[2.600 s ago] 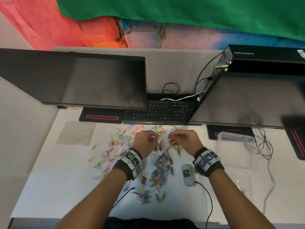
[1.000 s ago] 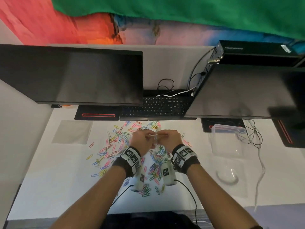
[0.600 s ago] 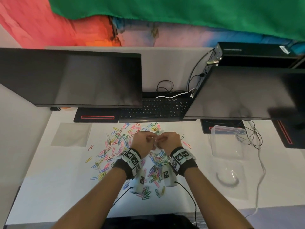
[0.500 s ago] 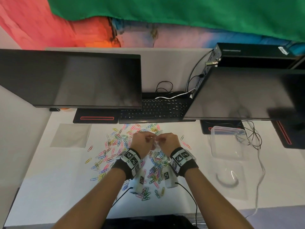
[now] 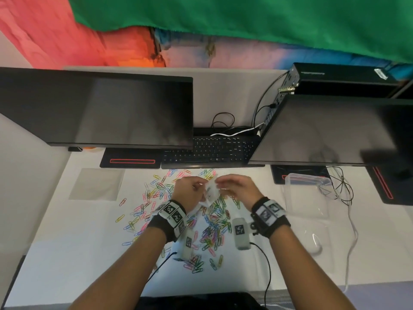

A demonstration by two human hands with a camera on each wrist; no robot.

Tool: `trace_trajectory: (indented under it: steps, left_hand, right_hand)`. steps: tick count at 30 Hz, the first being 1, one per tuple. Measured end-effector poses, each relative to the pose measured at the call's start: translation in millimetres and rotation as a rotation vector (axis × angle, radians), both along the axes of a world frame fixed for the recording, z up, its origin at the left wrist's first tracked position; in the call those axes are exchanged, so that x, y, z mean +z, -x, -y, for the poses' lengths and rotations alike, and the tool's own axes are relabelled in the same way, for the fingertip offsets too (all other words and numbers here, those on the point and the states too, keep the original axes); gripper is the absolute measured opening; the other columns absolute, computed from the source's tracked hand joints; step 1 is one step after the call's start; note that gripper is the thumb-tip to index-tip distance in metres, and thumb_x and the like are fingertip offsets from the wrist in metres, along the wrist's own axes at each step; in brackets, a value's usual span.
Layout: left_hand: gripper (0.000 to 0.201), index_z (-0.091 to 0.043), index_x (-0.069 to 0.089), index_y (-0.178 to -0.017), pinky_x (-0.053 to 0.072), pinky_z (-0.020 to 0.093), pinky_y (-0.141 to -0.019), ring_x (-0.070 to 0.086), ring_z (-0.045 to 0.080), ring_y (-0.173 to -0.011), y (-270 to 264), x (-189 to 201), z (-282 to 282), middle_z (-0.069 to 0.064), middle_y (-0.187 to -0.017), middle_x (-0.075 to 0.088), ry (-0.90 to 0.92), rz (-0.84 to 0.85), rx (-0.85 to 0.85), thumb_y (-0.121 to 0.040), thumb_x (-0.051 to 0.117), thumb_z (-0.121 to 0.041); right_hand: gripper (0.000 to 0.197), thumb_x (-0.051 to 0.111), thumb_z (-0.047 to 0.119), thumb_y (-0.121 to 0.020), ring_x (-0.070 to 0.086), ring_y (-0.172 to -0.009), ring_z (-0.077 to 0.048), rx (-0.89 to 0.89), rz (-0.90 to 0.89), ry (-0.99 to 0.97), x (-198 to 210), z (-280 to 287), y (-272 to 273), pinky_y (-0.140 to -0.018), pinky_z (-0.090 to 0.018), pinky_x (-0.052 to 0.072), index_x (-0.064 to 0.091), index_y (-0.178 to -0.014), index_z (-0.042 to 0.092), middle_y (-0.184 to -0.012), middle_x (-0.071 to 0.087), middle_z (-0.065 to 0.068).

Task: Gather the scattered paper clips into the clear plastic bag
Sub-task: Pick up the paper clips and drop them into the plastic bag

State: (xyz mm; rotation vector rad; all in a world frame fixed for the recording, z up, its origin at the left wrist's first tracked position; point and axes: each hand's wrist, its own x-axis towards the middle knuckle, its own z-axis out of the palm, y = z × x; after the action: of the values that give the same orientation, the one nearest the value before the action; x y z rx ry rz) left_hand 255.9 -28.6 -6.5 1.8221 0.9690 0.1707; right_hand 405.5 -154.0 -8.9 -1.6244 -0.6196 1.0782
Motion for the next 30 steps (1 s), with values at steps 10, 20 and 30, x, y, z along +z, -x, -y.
trace_trajectory:
  steps: [10, 20, 30]
  left_hand:
    - [0.016, -0.01, 0.074, -0.104, 0.064, 0.042, -0.07, 0.074, 0.025, -0.069, 38.7, 11.6, -24.5, 0.009, -0.078, 0.075, 0.033, 0.018, 0.133, -0.095, 0.061, -0.007]
    - [0.017, -0.01, 0.075, -0.104, 0.064, 0.042, -0.068, 0.071, 0.021, -0.061, 54.9, 12.7, -12.5, 0.007, -0.073, 0.074, 0.035, 0.039, 0.139, -0.093, 0.063, -0.004]
    - [0.015, -0.012, 0.075, -0.102, 0.064, 0.045, -0.068, 0.074, 0.023, -0.064, 65.6, 10.8, -11.5, 0.009, -0.078, 0.076, 0.048, 0.017, 0.156, -0.093, 0.064, -0.007]
  right_hand:
    - [0.055, 0.046, 0.038, -0.097, 0.036, -0.128, -0.038, 0.102, 0.74, 0.768, -86.1, 42.6, -44.2, -0.108, -0.041, 0.033, 0.034, -0.146, 0.019, -0.146, 0.029, -0.015]
    - [0.06, 0.055, 0.046, -0.089, 0.044, -0.115, -0.031, 0.416, 1.08, 0.622, -99.3, -2.3, -6.2, -0.095, -0.042, 0.047, 0.037, -0.142, 0.027, -0.131, 0.041, -0.01]
    - [0.019, 0.062, 0.02, -0.09, 0.067, -0.092, -0.022, 0.215, 0.888, 0.63, -82.9, -13.5, -13.1, -0.091, -0.028, 0.053, 0.076, -0.101, 0.014, -0.1, 0.073, -0.005]
